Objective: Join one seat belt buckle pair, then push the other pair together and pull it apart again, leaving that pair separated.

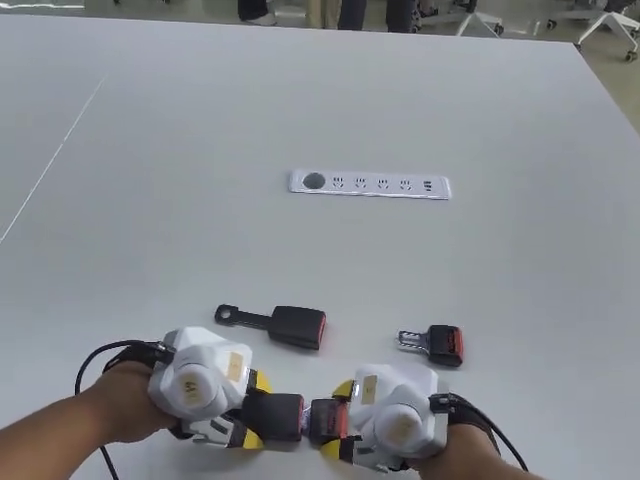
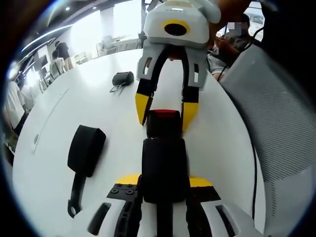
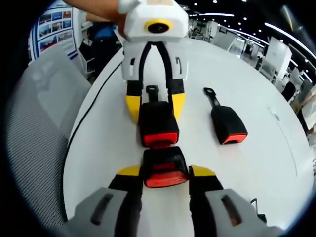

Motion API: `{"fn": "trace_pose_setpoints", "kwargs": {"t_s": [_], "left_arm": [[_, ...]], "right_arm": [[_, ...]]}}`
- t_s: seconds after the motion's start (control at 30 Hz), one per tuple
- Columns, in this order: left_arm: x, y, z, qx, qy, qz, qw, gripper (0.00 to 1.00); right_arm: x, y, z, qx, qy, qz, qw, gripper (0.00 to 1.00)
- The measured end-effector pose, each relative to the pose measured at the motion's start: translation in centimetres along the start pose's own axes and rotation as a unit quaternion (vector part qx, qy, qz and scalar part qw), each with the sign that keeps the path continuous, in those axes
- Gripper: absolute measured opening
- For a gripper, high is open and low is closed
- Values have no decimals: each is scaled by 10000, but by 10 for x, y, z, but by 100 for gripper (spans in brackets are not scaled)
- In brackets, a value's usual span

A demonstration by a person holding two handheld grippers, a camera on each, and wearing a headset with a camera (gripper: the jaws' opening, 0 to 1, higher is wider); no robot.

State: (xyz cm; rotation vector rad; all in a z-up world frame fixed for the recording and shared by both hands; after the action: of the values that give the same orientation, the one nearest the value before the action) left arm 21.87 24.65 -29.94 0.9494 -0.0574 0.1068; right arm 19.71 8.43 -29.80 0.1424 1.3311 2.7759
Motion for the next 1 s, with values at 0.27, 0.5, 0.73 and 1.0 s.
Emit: {"fn": "trace_pose_setpoints", "kwargs": {"t_s": [0.27,0.5,0.73,1.0], "left_arm": [[-11,5,4,11,169,32,9999,59],[-9,21,8,-104,392,404,9984,81],[12,41,12,-65,297,840,9960,85],[45,59,19,-223,341,1118,9929,84]], "right_arm": [[1,13,3,-411,-434,-272,9978,73],[0,38,-1,-710,-617,-493,9943,82],[-4,70,-17,-852,-726,-629,9917,83],[-32,110,-56,-806,-1054,-813,9878,83]]}}
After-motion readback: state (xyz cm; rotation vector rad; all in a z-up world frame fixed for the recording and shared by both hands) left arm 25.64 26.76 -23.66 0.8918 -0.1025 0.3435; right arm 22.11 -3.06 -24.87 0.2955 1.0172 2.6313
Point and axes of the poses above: the centre of the closed fingertips' face, and the gripper's own axes: y roughly backward along the fingers, x roughly to its left, z roughly out of its top, the point moved 9 cm from there along y, roughly backward along the fingers, and after that the axes turned 9 degrees about z, right-handed, at the moved point
